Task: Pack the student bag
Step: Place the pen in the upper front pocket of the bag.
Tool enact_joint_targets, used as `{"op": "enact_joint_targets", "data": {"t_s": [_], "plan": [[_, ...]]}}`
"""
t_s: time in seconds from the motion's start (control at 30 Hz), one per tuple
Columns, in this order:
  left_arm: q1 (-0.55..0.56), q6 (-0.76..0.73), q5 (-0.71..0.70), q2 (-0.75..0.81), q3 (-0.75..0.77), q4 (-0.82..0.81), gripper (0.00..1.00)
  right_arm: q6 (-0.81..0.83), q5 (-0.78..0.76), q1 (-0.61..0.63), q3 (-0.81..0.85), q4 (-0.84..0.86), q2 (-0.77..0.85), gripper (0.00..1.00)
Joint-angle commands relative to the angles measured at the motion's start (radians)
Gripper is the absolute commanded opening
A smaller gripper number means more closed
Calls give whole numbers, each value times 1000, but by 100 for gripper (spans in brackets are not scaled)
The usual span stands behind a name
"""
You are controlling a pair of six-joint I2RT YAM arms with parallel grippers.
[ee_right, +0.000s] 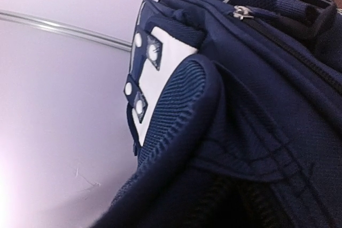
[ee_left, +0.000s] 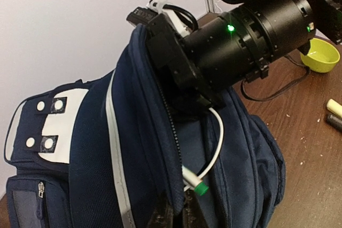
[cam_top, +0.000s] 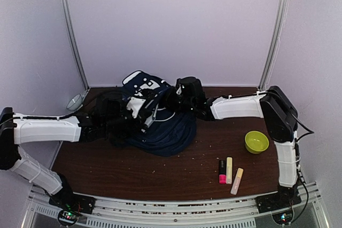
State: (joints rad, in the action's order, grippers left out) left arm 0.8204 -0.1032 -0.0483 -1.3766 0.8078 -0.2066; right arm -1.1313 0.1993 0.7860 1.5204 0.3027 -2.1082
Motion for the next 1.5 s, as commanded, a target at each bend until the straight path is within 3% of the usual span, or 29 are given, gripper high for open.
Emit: {"op": "enact_joint_targets", "data": {"t_s": [0.0,0.2,0.57,0.67,0.83,0.9,1.2,1.47], "plan": [[16,85,-28,-78,104,-30,0,150,-49,-25,-13,-105,52,38],[14,135,-13,-148,161,5,0,260,-50,-26,-70,-147,157,41],[4,192,-71,-204,218,27,0,294,-36,-27,-48,-202,146,43],[-8,205,-86,-209,230,37,0,290,-34,-28,-28,-208,124,35],[-16,201,-77,-197,224,37,0,263,-65,-27,-46,-162,124,4],[-18,194,-54,-190,218,21,0,233,-95,-29,-36,-123,105,0],[-18,153,-37,-134,193,30,0,140,-106,-30,205,-105,-80,0],[-22,168,-53,-166,194,21,0,278,-45,-33,123,-103,61,7]]}}
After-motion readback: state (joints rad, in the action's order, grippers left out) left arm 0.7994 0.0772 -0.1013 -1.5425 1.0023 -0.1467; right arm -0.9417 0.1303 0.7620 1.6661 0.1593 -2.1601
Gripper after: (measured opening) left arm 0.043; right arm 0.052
